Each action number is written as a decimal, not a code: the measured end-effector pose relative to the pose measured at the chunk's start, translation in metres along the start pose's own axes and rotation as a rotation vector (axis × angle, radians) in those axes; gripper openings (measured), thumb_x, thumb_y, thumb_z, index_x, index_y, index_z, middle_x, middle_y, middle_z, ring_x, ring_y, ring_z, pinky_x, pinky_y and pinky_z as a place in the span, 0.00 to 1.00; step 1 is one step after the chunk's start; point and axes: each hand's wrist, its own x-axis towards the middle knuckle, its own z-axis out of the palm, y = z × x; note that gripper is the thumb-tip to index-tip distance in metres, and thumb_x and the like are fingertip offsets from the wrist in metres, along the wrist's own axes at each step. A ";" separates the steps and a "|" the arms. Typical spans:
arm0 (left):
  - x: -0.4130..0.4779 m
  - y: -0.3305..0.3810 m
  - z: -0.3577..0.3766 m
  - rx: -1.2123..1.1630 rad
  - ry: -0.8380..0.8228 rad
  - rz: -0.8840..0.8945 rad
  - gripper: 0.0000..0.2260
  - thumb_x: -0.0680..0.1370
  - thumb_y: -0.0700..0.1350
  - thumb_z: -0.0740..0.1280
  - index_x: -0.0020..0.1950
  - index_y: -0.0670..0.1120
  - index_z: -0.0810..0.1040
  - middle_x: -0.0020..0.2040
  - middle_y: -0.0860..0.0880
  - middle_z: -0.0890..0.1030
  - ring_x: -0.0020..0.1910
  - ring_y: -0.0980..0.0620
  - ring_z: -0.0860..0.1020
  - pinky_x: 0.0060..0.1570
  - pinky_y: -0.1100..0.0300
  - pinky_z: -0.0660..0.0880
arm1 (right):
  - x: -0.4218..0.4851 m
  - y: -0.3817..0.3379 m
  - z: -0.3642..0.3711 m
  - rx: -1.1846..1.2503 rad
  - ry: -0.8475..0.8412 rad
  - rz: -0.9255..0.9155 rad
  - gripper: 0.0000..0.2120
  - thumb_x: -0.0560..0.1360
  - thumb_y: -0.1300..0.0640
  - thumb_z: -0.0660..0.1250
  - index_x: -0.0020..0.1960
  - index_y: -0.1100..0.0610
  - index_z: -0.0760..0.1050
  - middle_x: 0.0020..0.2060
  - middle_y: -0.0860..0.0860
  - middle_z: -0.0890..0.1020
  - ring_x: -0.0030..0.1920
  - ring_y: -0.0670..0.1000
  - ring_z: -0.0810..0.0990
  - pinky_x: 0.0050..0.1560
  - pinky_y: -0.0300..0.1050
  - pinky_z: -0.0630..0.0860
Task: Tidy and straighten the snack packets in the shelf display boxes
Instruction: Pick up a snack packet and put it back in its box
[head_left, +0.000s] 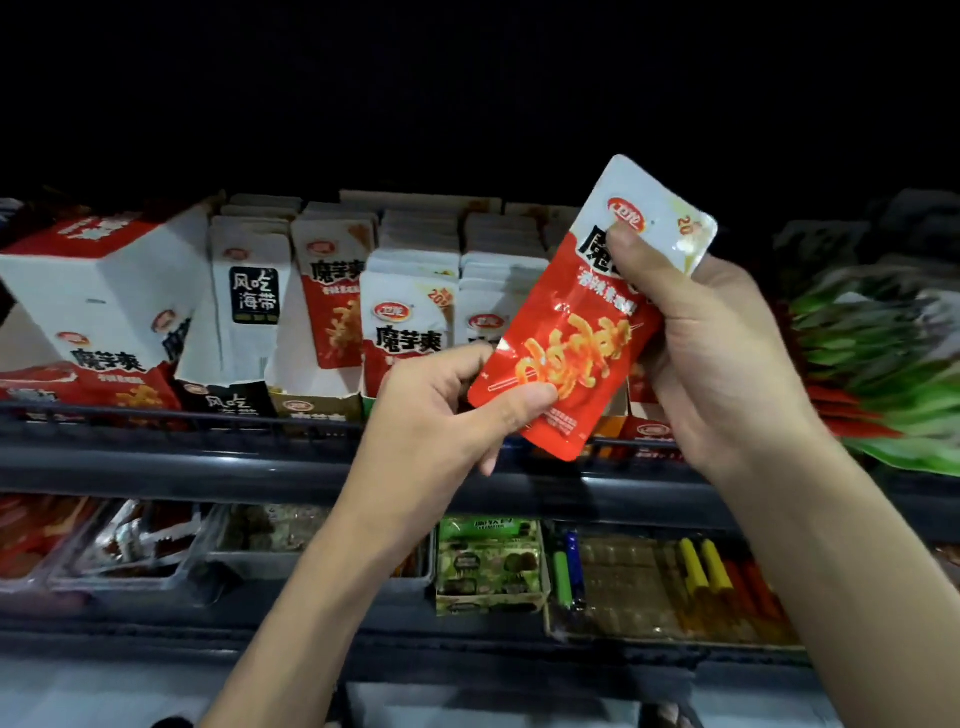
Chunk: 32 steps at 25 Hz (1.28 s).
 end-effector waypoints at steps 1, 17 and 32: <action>0.001 -0.002 0.007 0.021 -0.025 -0.020 0.10 0.72 0.47 0.71 0.39 0.41 0.79 0.27 0.48 0.79 0.22 0.57 0.69 0.25 0.68 0.66 | 0.000 -0.001 -0.008 -0.070 0.007 0.000 0.06 0.78 0.50 0.68 0.49 0.52 0.78 0.42 0.47 0.86 0.43 0.45 0.86 0.44 0.41 0.81; 0.019 -0.037 0.071 0.806 0.066 0.168 0.08 0.79 0.48 0.67 0.58 0.53 0.79 0.49 0.59 0.79 0.42 0.62 0.76 0.39 0.66 0.73 | 0.038 0.009 -0.078 -0.316 0.304 -0.463 0.18 0.77 0.61 0.71 0.64 0.63 0.70 0.57 0.54 0.82 0.57 0.48 0.81 0.57 0.49 0.79; 0.026 -0.053 0.081 1.134 -0.028 0.262 0.09 0.77 0.46 0.68 0.57 0.54 0.82 0.50 0.58 0.79 0.50 0.55 0.73 0.35 0.64 0.66 | 0.051 0.046 -0.079 -0.893 0.239 -0.506 0.30 0.76 0.73 0.64 0.72 0.52 0.61 0.65 0.47 0.72 0.63 0.42 0.70 0.62 0.35 0.71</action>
